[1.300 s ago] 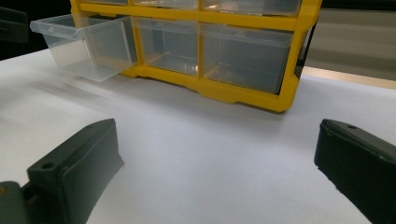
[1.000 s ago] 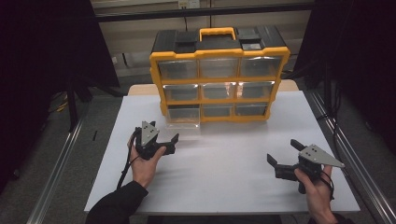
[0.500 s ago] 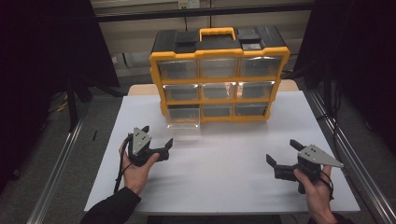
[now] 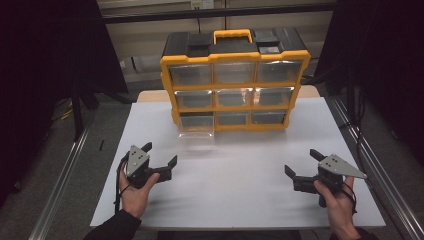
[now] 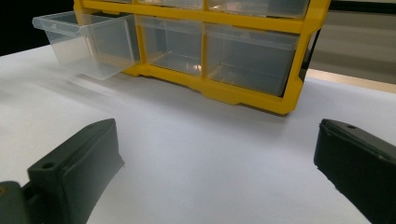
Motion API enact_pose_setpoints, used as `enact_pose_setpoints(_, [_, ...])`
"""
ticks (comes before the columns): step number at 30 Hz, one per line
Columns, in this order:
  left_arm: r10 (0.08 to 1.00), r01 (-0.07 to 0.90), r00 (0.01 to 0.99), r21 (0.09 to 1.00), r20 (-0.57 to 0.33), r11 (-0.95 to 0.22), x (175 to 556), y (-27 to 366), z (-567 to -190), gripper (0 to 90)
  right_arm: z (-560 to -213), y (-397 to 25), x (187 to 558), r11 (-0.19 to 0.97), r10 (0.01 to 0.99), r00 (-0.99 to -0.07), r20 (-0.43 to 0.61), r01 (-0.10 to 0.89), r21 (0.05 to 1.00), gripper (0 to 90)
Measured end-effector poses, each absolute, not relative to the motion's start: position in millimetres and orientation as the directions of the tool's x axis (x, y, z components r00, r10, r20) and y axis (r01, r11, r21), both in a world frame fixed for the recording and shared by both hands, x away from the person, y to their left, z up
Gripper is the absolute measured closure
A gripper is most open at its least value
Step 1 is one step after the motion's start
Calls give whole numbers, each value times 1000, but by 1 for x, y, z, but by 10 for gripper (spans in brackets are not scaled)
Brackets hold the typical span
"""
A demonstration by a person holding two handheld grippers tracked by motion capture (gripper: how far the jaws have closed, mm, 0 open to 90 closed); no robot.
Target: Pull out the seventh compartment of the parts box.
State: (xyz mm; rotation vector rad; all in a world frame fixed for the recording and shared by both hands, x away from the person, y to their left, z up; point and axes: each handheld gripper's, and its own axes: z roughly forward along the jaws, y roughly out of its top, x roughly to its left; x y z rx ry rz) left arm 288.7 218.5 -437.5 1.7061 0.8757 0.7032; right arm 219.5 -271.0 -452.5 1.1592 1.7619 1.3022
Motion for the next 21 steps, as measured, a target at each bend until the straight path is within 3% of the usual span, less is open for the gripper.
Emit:
enact_pose_setpoints(16, [826,226,563,963,-9,-144,270,239,-438,36,-452,-271,219,117,918,-397,2,273,955,0])
enact_pose_setpoints(21, [838,273,542,957,-71,-95,266,243,-442,43,-453,-271,219,111,920,-393,7,277,954,0])
